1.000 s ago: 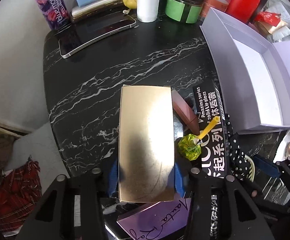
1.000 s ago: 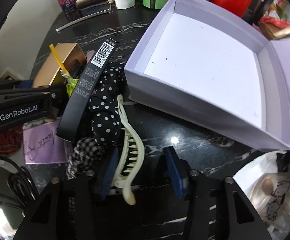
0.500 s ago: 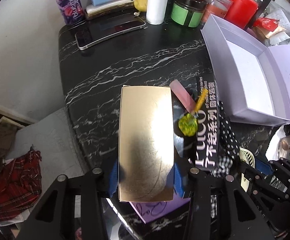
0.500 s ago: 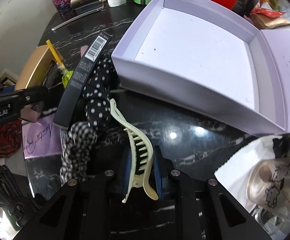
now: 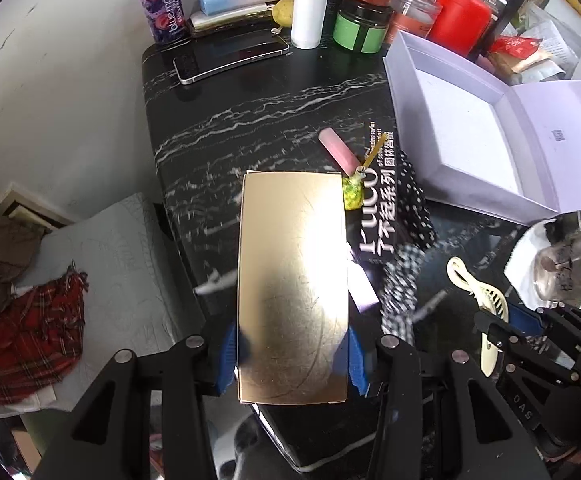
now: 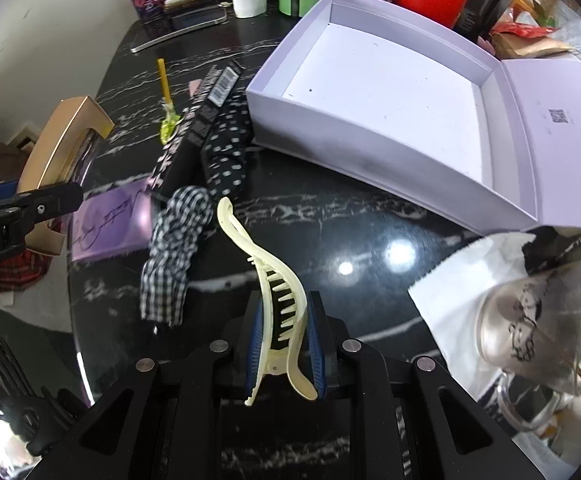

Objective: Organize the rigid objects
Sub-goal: 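Lift the gold box and cream claw clip and carry both over the lavender box, then lower the gold box and claw clip into the lavender box and open both grippers, then withdraw both grippers from the box back toward the remaining items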

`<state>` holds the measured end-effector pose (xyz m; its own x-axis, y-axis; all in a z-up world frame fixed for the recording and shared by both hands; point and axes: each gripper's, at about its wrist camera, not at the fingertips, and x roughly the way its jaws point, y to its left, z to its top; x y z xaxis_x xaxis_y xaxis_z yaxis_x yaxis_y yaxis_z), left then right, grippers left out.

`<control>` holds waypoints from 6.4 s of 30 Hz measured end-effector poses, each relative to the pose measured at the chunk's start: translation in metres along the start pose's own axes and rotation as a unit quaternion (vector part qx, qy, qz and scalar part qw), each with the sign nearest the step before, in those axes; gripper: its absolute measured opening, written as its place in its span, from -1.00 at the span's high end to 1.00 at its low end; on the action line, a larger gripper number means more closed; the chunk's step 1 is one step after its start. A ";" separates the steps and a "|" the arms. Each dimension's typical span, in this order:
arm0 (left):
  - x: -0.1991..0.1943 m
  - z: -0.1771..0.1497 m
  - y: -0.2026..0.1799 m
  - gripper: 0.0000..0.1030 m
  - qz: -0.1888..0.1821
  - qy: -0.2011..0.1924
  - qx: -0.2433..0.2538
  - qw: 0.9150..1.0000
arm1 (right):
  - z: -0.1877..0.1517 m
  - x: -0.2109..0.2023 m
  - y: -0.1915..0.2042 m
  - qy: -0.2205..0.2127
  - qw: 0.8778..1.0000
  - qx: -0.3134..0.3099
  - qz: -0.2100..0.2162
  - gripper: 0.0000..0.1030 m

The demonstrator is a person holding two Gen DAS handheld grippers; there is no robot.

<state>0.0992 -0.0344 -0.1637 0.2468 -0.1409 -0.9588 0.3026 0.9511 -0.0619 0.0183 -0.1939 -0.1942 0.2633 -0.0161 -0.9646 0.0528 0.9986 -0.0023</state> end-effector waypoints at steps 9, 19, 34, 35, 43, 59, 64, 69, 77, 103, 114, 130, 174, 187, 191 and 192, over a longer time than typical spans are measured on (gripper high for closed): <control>-0.029 -0.019 -0.016 0.14 0.002 -0.007 -0.004 1.000 | -0.012 -0.028 -0.006 -0.001 1.000 -0.006 0.009 0.60; -0.054 -0.034 -0.039 0.14 0.001 -0.018 -0.014 1.000 | -0.029 -0.061 -0.030 -0.008 0.999 -0.025 0.022 0.60; -0.064 -0.020 -0.077 0.14 -0.007 -0.033 -0.014 0.999 | -0.018 -0.081 -0.053 -0.029 0.998 -0.050 0.037 0.60; -0.063 -0.017 -0.080 0.14 -0.008 -0.032 -0.012 0.999 | -0.016 -0.082 -0.055 -0.032 0.998 -0.050 0.037 0.60; -0.053 0.008 -0.099 0.14 -0.017 -0.027 0.015 0.999 | 0.004 -0.083 -0.076 -0.039 0.998 -0.037 0.034 0.60; -0.035 0.074 -0.132 0.14 -0.038 -0.042 0.041 0.998 | 0.054 -0.078 -0.120 -0.061 0.998 -0.018 0.031 0.60; -0.027 0.095 -0.143 0.14 -0.044 -0.047 0.049 0.997 | 0.073 -0.072 -0.134 -0.069 0.997 -0.012 0.021 0.60; -0.016 0.115 -0.152 0.14 -0.050 -0.052 0.053 0.996 | 0.091 -0.065 -0.147 -0.074 0.997 -0.004 0.014 0.60; 0.009 0.146 -0.165 0.14 -0.063 -0.059 0.060 0.994 | 0.118 -0.047 -0.168 -0.076 0.997 0.013 0.002 0.60; 0.091 0.201 -0.188 0.14 -0.047 -0.022 0.073 0.996 | 0.169 0.016 -0.201 -0.054 0.998 0.040 -0.019 0.59; 0.085 0.204 -0.188 0.08 -0.031 -0.013 0.068 0.997 | 0.164 0.007 -0.206 -0.057 0.997 0.051 -0.032 0.39; 0.019 0.199 -0.186 0.08 -0.047 -0.049 0.068 0.995 | 0.153 -0.042 -0.202 -0.085 0.994 0.058 -0.033 0.39; -0.125 0.058 -0.081 0.08 -0.019 -0.125 -0.022 0.992 | 0.062 -0.150 -0.077 -0.157 0.986 -0.046 -0.003 0.31; -0.117 0.008 -0.053 -0.80 0.006 -0.105 -0.050 0.993 | 0.024 -0.142 -0.048 -0.138 0.988 -0.069 0.012 0.21; -0.108 -0.008 -0.042 -1.00 0.005 -0.097 -0.061 0.993 | 0.015 -0.135 -0.039 -0.128 0.989 -0.073 0.016 0.17; -0.105 -0.012 -0.039 -1.00 0.006 -0.091 -0.064 0.994 | 0.013 -0.134 -0.037 -0.125 0.989 -0.073 0.017 0.15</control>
<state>0.0506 -0.0533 -0.0639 0.4162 -0.1652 -0.8942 0.1810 0.9787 -0.0966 -0.0059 -0.2292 -0.0617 0.4940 0.0242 -0.8692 -0.0950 0.9951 -0.0263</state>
